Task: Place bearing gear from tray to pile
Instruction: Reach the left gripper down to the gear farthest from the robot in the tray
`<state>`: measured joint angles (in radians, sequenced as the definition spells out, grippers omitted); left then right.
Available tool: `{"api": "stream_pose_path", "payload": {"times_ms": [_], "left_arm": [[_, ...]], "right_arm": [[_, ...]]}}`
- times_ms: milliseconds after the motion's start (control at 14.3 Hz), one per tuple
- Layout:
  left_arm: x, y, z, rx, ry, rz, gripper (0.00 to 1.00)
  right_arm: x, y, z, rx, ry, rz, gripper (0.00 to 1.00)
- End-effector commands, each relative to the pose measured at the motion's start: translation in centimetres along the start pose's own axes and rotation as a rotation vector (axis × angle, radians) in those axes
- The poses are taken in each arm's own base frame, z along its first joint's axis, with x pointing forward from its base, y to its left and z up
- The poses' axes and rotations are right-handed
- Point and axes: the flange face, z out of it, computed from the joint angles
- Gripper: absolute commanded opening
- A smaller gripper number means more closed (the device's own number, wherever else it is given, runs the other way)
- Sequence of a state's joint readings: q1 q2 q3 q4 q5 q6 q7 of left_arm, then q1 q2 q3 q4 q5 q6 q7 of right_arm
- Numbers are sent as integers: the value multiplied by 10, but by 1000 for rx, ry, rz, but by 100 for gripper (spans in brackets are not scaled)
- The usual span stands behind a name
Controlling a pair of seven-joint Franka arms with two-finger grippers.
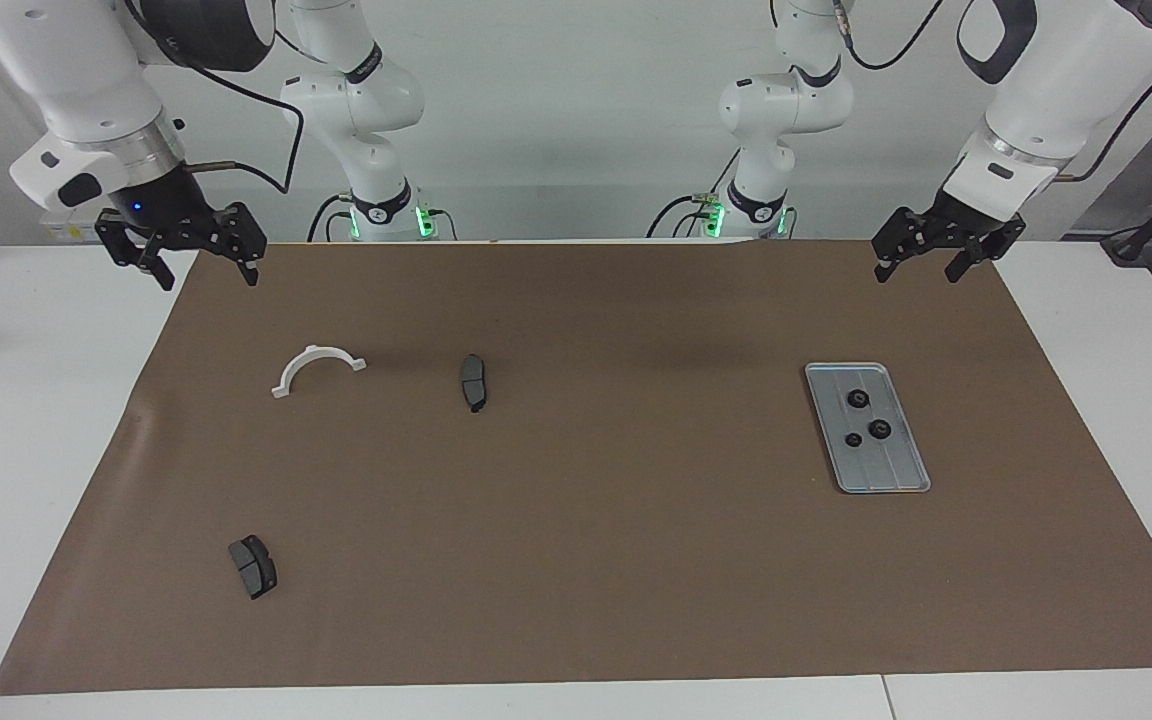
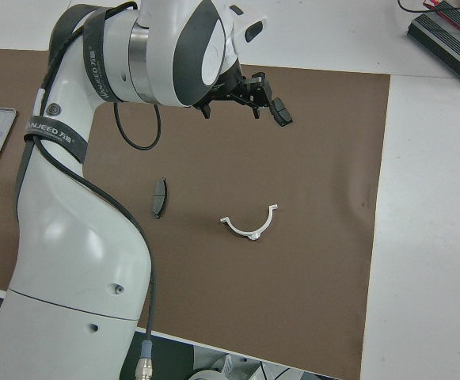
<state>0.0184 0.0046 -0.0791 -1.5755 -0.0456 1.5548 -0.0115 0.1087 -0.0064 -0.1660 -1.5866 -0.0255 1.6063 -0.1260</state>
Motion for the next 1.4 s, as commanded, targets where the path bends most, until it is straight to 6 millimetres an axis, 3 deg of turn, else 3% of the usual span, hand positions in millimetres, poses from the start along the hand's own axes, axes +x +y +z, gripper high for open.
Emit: {"api": "stream_pose_path", "payload": {"times_ms": [0,350,561,771,1051,1332], "left_arm": [[-3,2,-3,-10,14,2,100],[-4,-1,1,-10,15,-5,100],[-2,-2,16,-8,68,-6,100],[14,-6,43,-9,96,16,100],[55,-28,100,-8,118,17,100],[57,-34,143,-3,157,25,100]], "right_arm": [[-7,2,-2,-1,-7,-19,100],[-8,2,-2,-1,-5,-17,100],[-7,2,-2,-1,-7,-19,100],[-7,2,-2,-1,-7,-19,100],[-8,2,-2,-1,-5,-19,100],[-7,2,-2,-1,-7,-17,100]]}}
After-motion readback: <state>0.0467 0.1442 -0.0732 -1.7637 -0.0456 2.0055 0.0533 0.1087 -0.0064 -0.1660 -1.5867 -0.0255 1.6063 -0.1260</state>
